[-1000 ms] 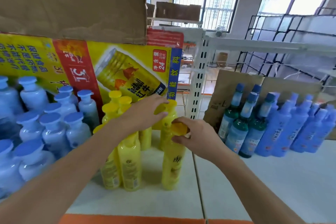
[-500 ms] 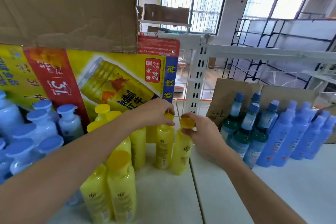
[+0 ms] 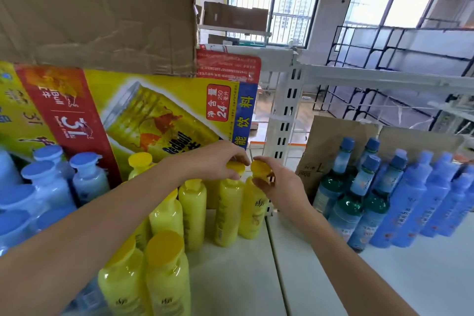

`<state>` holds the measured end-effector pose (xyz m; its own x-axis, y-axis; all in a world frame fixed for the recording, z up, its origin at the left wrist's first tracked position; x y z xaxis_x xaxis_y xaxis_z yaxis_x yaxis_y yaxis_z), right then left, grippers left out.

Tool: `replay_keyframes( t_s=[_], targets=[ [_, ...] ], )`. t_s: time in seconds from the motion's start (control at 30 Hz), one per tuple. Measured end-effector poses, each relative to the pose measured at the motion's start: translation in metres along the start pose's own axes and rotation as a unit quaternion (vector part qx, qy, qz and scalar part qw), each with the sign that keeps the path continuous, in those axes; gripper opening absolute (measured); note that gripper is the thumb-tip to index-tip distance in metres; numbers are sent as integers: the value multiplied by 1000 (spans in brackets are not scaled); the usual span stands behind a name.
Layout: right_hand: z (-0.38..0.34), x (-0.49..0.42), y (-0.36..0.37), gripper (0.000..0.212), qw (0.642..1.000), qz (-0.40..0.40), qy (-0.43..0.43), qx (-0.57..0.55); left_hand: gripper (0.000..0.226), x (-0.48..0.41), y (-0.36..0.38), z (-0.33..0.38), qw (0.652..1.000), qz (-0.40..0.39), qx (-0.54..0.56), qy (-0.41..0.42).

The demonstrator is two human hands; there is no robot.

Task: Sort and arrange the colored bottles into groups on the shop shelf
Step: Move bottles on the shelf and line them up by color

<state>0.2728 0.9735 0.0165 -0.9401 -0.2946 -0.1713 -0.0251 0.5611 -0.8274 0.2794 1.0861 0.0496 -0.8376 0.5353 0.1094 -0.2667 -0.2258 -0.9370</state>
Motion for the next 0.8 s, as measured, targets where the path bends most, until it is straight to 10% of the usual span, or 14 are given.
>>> replay_keyframes(
  t_s=[0.47, 0.8],
  targets=[
    [43, 14, 53, 70, 974, -24, 22, -223, 56, 11, -3, -16, 997, 28, 10, -77],
    [71, 26, 98, 48, 948, -30, 24, -316, 45, 3, -2, -17, 998, 26, 43, -34]
  ],
)
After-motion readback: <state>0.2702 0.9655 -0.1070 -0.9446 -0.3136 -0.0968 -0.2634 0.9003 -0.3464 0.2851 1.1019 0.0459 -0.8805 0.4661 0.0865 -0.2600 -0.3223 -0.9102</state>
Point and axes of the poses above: each hand's wrist, its own x-axis away from the middle knuckle, its own y-axis out of the palm, z = x × y, the point moved 9 cm from there along -x, towards the middle knuckle, and after that the axes turned 9 degrees about -z, right-handed, at the moved point
